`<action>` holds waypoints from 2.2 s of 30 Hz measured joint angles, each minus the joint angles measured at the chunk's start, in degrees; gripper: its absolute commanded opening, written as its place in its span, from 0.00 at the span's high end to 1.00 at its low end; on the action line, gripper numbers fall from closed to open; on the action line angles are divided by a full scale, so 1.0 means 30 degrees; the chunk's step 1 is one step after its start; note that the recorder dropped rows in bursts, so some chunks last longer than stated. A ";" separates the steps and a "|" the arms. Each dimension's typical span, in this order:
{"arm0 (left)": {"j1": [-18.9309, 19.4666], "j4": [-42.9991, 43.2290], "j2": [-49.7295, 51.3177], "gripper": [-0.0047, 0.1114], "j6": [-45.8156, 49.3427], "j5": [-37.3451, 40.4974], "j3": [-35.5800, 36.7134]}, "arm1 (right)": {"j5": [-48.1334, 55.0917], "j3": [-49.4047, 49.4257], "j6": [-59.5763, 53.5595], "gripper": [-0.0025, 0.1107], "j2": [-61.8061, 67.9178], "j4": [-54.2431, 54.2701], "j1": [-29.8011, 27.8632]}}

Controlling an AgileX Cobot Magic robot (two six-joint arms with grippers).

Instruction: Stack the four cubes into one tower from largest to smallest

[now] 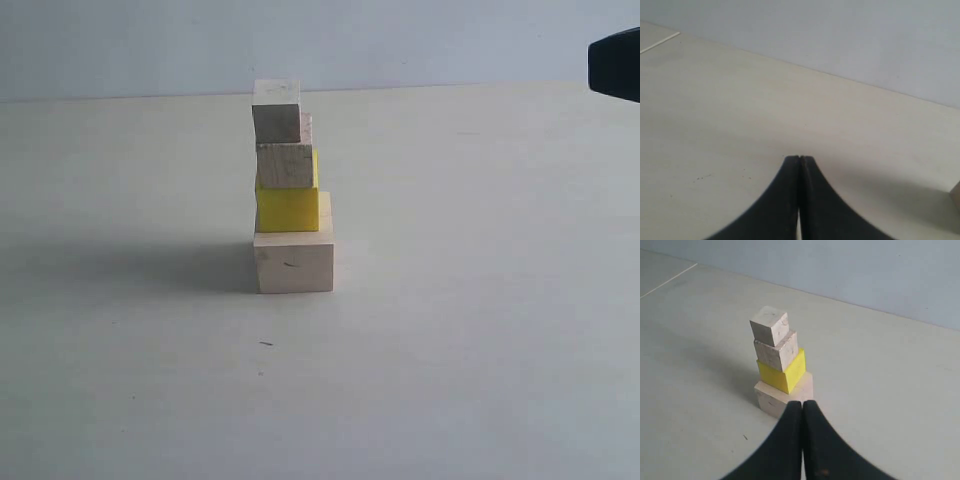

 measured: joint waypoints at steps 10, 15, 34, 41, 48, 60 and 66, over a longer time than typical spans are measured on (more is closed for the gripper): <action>-0.1278 0.0941 0.0000 0.96 0.0112 0.0540 0.0000 | 0.0000 0.0000 0.0000 0.98 0.0000 0.0000 0.0000; -0.1278 0.1082 0.0000 0.96 0.0886 0.0702 0.0000 | 0.0000 0.0000 0.0000 0.98 0.0000 0.0000 0.0000; -0.1278 0.1082 0.0000 0.96 0.1068 0.0702 0.0000 | 0.0000 0.0000 0.0000 0.98 0.0000 0.0000 0.0000; -0.1278 0.1082 0.0000 0.96 0.1068 0.0702 0.0000 | 0.0000 0.0000 0.0000 0.98 0.0000 0.0000 0.0000; -0.1278 0.1082 0.0000 0.96 0.1068 0.0702 0.0000 | 0.0000 0.0000 0.0000 0.98 0.0000 0.0000 0.0000; -0.1278 0.1082 0.0000 0.96 0.1068 0.0702 0.0000 | -0.0204 0.0000 0.0000 0.98 -0.0359 0.0249 -0.0923; -0.1278 0.1082 0.0000 0.96 0.1068 0.0702 0.0000 | -0.0560 0.0507 -0.8631 0.98 -0.1317 1.0047 -1.1521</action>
